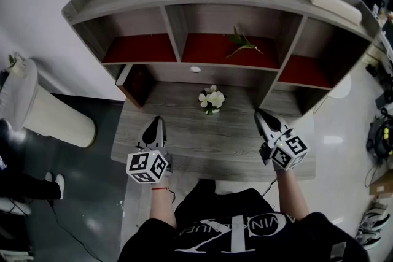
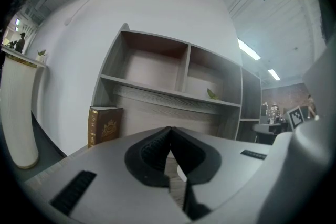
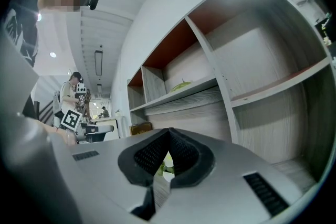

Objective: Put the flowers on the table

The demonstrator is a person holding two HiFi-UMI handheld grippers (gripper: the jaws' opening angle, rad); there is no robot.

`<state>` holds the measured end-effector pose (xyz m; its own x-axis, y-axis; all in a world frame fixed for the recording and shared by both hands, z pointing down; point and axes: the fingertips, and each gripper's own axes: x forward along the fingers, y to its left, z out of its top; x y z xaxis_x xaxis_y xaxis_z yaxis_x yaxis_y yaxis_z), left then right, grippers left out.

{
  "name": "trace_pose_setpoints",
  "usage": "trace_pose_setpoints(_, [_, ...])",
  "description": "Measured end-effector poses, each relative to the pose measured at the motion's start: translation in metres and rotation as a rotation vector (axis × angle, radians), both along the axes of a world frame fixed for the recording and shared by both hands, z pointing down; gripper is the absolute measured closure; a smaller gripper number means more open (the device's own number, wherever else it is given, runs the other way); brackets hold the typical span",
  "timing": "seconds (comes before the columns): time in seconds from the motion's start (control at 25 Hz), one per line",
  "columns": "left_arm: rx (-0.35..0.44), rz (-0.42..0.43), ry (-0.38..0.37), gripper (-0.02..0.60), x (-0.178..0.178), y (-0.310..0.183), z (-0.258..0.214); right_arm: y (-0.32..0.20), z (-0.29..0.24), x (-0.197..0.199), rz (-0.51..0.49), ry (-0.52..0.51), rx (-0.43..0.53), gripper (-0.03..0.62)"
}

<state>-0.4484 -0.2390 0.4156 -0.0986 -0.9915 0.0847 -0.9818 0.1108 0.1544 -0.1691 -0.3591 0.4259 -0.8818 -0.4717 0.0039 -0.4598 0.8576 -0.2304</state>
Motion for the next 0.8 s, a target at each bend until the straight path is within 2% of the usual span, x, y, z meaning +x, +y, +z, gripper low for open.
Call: trace_pose_setpoints(0.8, [-0.012, -0.009, 0.029, 0.578, -0.006, 0.010, 0.010, 0.007, 0.009, -0.003, -0.005, 0.007, -0.019, 0.583])
